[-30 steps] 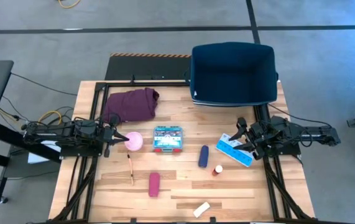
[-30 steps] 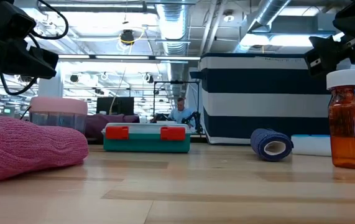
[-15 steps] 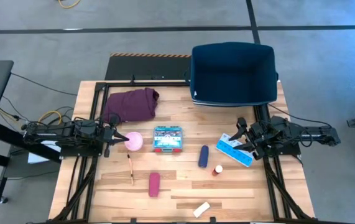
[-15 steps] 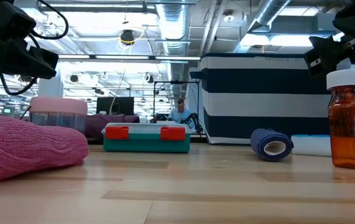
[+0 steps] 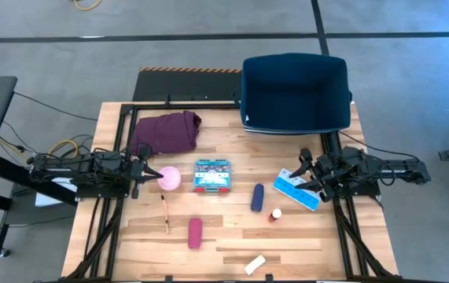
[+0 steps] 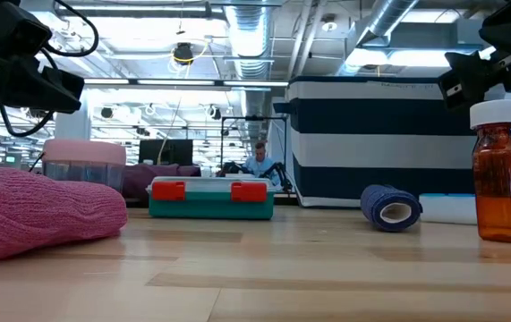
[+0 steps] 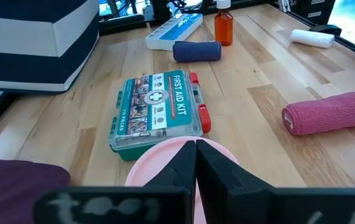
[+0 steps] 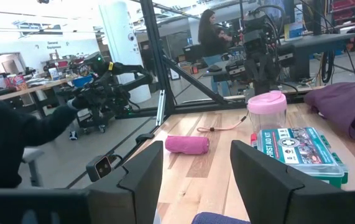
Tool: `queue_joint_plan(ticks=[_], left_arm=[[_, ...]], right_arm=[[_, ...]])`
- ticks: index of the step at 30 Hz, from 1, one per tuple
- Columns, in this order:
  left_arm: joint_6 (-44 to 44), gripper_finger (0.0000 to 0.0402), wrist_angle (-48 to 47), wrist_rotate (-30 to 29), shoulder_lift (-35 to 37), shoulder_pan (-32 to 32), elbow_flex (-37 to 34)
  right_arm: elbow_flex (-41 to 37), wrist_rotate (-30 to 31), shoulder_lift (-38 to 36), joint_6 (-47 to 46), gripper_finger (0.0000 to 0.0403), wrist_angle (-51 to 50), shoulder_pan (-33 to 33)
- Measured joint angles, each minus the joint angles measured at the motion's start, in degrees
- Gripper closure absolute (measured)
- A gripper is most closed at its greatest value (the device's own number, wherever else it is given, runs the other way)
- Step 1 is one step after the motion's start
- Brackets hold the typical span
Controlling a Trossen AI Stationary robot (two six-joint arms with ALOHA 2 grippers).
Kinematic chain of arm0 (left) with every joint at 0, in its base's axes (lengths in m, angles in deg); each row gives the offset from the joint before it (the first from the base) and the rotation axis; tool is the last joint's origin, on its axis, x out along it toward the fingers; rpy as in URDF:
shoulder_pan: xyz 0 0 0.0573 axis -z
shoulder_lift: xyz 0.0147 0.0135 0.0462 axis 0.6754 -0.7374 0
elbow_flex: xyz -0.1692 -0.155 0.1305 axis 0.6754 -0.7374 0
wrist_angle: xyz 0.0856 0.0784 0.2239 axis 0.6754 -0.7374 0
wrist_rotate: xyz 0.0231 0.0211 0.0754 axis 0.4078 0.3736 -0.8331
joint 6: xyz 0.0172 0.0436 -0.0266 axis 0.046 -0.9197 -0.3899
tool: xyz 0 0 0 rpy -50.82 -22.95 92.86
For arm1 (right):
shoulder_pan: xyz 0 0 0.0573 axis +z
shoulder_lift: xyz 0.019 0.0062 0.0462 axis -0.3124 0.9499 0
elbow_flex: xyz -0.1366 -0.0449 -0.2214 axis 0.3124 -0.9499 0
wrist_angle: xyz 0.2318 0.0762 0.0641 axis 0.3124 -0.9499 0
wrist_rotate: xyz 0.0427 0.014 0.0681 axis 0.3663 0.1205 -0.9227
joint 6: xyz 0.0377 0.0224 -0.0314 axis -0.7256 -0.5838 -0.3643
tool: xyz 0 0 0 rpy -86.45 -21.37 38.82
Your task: Pick & place medical supplies in basket/bin
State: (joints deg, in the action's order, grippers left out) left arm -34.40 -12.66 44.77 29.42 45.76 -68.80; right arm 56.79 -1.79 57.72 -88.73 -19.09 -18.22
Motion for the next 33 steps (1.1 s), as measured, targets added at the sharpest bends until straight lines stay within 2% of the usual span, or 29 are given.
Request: queue_joint_plan(ticks=[28,33], left_arm=[[0.0,0.0401,0.0,0.0,0.0,0.0,0.0],[-7.7,0.0401,-0.05,-3.54,0.01,0.01,0.0]], right_arm=[[-0.02,0.02,-0.01,3.02,0.0222,0.18,0.0],[-0.15,0.0,-0.02,3.04,0.022,2.62,-0.02]])
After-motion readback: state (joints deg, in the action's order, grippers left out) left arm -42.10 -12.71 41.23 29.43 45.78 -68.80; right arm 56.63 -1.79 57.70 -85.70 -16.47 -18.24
